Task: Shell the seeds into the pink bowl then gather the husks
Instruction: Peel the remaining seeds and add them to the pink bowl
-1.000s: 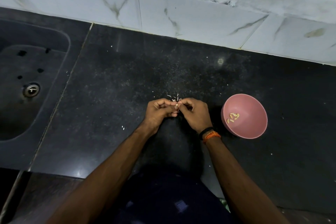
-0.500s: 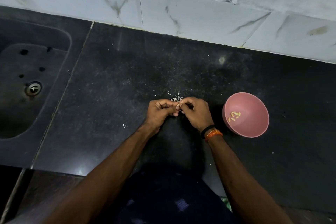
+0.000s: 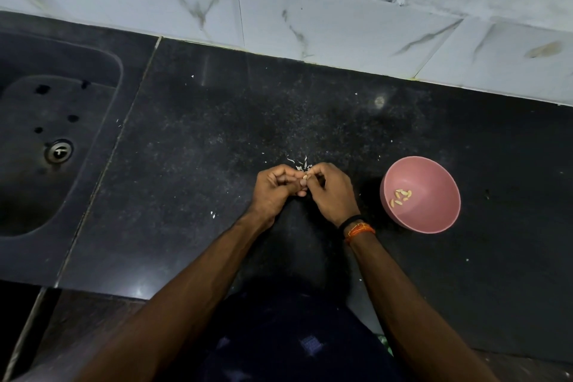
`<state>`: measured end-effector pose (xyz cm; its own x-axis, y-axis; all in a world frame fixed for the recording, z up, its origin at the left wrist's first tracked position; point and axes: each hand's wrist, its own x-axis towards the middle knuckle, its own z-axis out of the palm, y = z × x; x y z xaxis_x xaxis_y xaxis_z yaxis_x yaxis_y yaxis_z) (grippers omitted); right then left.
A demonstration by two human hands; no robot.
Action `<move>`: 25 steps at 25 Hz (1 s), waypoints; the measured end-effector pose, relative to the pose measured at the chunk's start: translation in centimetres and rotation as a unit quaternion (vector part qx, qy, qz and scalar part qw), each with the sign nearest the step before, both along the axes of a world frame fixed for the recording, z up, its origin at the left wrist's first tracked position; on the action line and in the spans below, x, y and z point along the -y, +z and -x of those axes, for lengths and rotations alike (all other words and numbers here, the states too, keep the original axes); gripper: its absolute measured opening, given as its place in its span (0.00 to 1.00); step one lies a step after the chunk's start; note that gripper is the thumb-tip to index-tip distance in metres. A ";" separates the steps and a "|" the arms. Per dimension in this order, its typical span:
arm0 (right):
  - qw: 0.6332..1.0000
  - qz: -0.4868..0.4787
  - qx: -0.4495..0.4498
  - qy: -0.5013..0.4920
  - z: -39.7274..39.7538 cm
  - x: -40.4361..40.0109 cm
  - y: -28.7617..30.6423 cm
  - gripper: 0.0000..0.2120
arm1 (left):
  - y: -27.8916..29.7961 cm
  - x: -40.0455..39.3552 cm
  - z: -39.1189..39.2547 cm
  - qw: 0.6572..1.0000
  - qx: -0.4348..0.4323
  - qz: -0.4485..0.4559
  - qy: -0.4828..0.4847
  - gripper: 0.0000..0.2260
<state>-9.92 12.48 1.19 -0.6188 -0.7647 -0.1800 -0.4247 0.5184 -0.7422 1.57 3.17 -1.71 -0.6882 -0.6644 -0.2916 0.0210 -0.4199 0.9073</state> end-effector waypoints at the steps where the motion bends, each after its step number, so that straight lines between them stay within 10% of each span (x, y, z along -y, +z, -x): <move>1: 1.000 -0.003 0.003 -0.002 0.0 0.0 0.0 0.03 | 0.0 0.0 0.0 1.000 -0.001 0.002 -0.003 0.06; 25: 0.998 0.048 0.022 0.016 0.9 -0.8 0.9 0.12 | 0.3 0.8 -0.8 0.993 -0.034 -0.114 -0.002 0.10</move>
